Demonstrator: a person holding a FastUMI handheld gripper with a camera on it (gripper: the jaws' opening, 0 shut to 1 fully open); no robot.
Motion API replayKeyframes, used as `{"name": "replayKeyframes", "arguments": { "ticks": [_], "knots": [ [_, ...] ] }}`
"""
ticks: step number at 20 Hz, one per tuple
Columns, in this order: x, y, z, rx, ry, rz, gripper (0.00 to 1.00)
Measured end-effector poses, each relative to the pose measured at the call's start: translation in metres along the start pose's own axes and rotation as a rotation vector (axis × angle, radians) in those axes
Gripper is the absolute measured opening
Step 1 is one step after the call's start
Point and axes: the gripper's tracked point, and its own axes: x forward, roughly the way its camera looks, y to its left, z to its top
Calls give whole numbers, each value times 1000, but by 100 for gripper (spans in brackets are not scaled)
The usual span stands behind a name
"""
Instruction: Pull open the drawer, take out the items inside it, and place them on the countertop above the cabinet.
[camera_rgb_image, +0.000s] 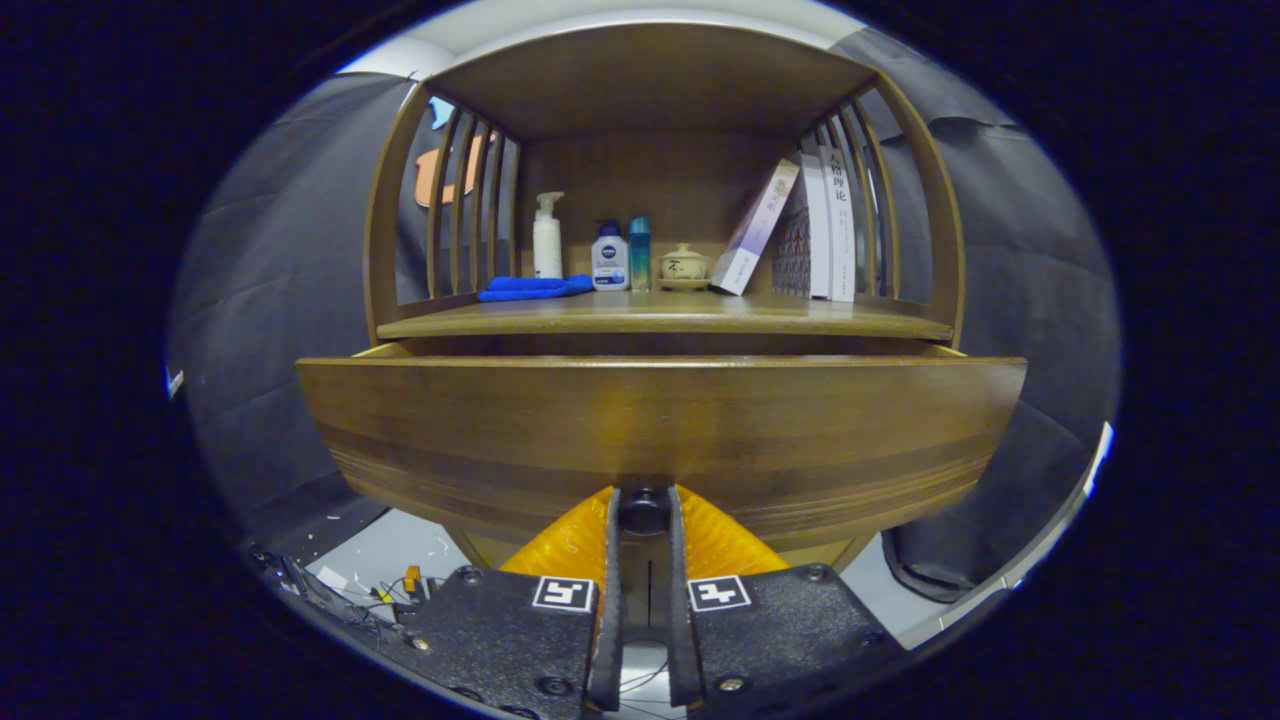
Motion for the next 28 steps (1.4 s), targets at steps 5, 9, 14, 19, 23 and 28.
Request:
{"name": "replayKeyframes", "arguments": {
  "ticks": [5, 9, 14, 19, 23, 28],
  "knots": [
    [-28, 1, -13, -13, 16, 18, 21],
    [-51, 4, -23, -29, 18, 33, 21],
    [-71, 12, -32, -51, 25, 58, 21],
    [-80, 14, -36, -68, 28, 68, 21],
    [-80, 14, -35, -93, 29, 62, 22],
    [-95, 16, -26, -87, 82, 91, 32]
  ]
}}
